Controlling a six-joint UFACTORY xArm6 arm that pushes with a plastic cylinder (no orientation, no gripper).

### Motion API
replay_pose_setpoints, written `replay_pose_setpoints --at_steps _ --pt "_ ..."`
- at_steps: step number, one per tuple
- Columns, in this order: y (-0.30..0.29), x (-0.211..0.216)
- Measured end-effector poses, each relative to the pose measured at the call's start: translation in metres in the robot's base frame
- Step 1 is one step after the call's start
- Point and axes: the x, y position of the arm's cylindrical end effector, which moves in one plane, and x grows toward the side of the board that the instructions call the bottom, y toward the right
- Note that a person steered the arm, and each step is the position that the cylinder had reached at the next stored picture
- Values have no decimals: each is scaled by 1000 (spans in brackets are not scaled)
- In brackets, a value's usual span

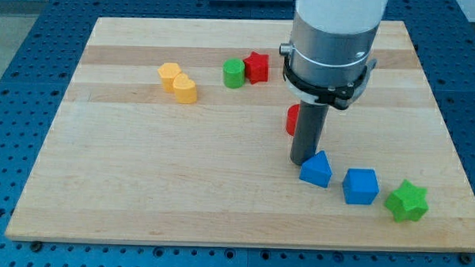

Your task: Move the red circle above the blue cube

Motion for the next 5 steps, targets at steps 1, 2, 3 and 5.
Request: replay_pose_setpoints --at_steps 1,2,3,5 --pt "-1 -1" --pt "-24 -9" --pt "-59 -23" --pt "-120 -64"
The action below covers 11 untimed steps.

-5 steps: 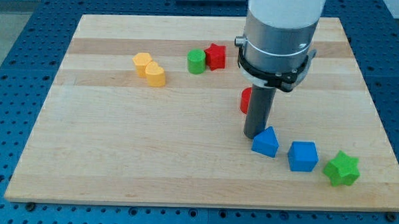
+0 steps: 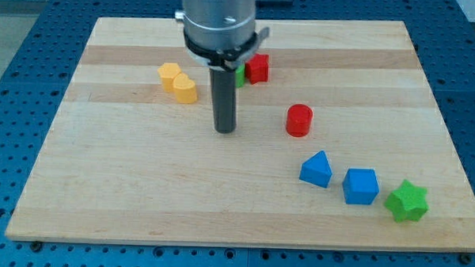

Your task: Move the red circle above the blue cube

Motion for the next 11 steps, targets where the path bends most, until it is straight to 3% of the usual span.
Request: replay_pose_setpoints --at_steps 2,5,8,11 --pt "19 -41" --pt "127 -2" --pt "158 57" --pt "116 -8"
